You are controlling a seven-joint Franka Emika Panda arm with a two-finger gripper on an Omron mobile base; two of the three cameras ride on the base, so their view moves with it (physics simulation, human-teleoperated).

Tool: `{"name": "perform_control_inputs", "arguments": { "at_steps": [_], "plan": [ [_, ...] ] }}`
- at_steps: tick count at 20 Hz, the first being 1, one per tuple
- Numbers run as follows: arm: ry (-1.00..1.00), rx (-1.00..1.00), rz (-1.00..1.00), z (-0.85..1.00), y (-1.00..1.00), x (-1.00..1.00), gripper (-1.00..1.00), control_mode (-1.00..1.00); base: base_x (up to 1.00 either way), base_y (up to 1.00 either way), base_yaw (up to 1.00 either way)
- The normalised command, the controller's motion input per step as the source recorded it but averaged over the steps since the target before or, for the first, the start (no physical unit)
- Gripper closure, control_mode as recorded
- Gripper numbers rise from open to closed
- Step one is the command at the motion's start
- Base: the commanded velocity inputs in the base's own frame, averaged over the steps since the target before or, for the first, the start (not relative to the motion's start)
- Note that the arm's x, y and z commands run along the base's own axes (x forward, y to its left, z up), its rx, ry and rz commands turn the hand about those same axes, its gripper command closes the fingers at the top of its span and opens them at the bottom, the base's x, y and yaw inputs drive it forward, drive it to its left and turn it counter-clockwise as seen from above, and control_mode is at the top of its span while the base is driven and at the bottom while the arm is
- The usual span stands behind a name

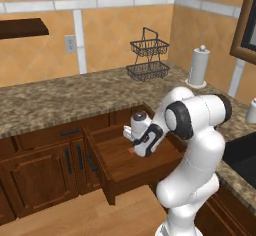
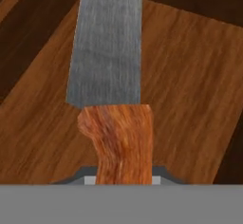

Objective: Pick up the knife from the drawer and place it on the cutting board. Then place the meat from the plate to the cutting board.

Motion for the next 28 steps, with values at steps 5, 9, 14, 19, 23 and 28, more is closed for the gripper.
{"name": "perform_control_inputs", "arguments": {
  "at_steps": [5, 9, 14, 19, 23, 28],
  "plan": [
    [-0.17, 0.0, -0.06, 1.0, -0.34, -0.56, 1.0, -1.0, 0.0, 0.0, 0.0],
    [-0.19, 0.0, -0.1, 1.0, -0.36, -0.27, 1.0, -1.0, 0.0, 0.0, 0.0],
    [-0.09, 0.0, -0.13, 1.0, -0.5, -0.06, 1.0, -1.0, 0.0, 0.0, 0.0],
    [0.18, 0.0, -0.1, 0.96, -0.96, 0.05, 1.0, -1.0, 0.0, 0.0, 0.0],
    [0.34, 0.0, -0.02, 0.36, -1.0, 0.22, 1.0, -1.0, 0.0, 0.0, 0.0],
    [0.37, 0.0, 0.0, -0.05, -1.0, 0.37, 1.0, -1.0, 0.0, 0.0, 0.0]
  ]
}}
